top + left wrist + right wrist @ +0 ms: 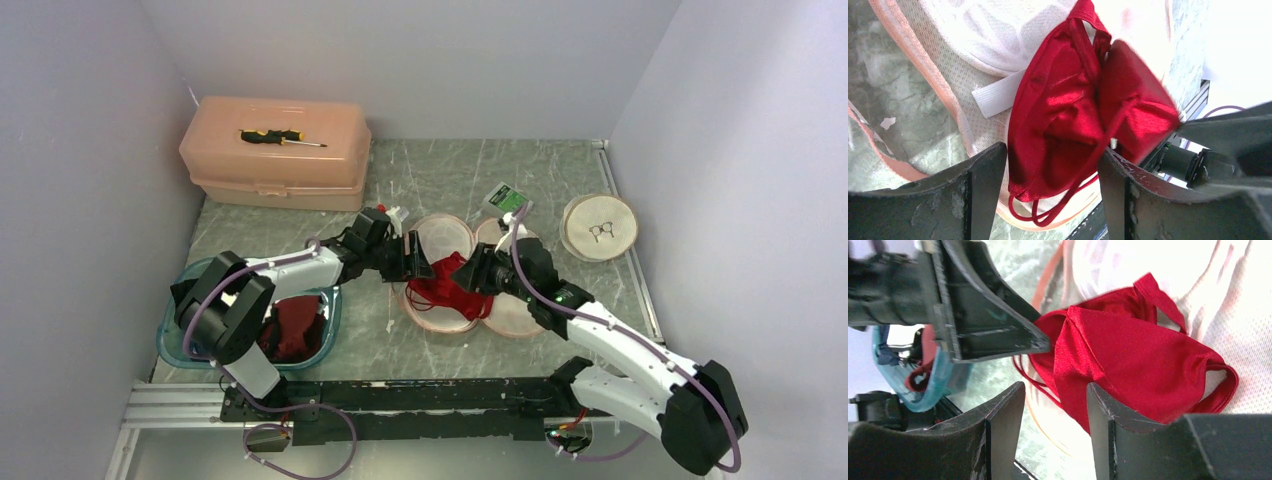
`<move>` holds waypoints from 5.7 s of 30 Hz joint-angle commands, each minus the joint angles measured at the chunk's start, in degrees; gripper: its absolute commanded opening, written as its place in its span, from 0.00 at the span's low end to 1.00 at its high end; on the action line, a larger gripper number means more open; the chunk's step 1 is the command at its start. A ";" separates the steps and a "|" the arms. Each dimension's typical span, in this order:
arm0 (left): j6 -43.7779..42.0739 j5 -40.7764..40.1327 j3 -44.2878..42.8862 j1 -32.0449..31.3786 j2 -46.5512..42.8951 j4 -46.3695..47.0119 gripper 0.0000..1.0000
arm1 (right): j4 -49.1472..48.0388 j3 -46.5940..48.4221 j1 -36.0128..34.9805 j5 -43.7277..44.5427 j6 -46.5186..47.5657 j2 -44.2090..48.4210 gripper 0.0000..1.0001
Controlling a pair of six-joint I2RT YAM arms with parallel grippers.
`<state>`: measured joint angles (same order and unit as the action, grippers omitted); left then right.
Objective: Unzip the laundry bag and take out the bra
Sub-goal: Adjust the bra in the laundry bag.
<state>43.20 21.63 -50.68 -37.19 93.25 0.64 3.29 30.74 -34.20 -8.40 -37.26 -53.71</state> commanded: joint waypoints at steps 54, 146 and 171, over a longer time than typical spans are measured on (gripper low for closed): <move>3.74 6.94 7.43 1.18 -5.34 12.82 0.83 | -19.65 -8.78 10.90 -14.60 -4.72 -5.89 0.35; 11.77 6.15 11.05 3.53 -8.34 4.93 0.85 | -31.25 -4.78 4.06 -20.24 -4.87 -30.60 0.09; 6.68 -0.04 -1.25 0.17 -1.15 -6.21 0.75 | -27.12 -4.62 2.65 -10.60 -4.38 -36.87 0.09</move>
<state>52.73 24.38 -48.01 -34.83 90.59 -1.02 -27.44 25.71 -30.94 -24.71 -43.75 -89.93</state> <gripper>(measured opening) 0.767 0.085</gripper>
